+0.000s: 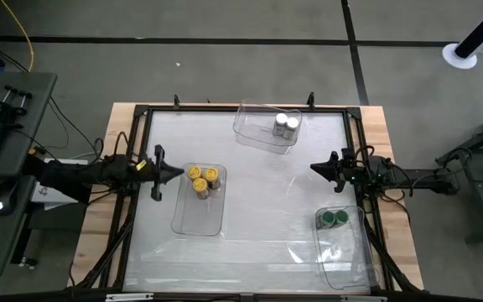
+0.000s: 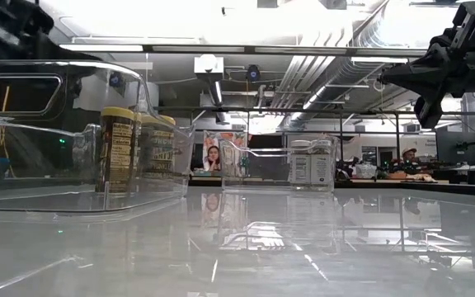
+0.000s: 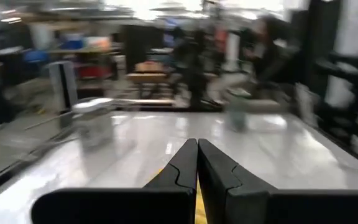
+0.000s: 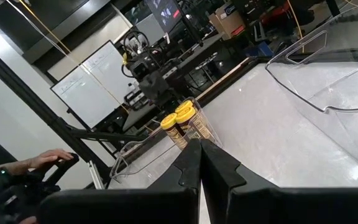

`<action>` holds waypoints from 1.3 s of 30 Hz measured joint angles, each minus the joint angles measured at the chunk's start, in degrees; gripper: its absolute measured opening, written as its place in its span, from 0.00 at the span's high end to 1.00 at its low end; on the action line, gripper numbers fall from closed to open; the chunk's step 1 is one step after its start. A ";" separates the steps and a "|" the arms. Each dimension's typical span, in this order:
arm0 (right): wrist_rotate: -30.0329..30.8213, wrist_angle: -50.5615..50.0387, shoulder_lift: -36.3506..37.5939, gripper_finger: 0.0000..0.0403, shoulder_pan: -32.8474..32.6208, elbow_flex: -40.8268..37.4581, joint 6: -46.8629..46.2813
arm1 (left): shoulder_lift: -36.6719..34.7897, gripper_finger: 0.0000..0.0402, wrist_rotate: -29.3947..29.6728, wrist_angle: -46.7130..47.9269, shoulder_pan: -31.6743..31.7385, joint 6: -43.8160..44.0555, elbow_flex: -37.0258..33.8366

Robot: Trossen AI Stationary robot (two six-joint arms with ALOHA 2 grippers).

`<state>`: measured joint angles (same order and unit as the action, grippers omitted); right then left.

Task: Sort spices by type
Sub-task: Return to Home Position

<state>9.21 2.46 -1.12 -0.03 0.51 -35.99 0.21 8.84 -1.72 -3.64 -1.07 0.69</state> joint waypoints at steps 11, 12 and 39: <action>0.02 0.00 0.01 1.00 -0.02 0.00 0.00 | 0.00 1.00 -7.18 1.11 0.25 -0.65 0.00; 0.02 0.00 0.02 1.00 -0.01 0.00 0.00 | 0.00 1.00 -7.11 1.11 0.25 -0.65 0.00; 0.04 0.00 0.00 1.00 -0.02 -0.02 0.11 | 0.24 1.00 -6.90 1.05 0.25 -0.65 0.00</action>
<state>9.25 2.46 -1.13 -0.05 0.49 -35.88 0.45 1.93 -0.67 -3.40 -1.72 0.69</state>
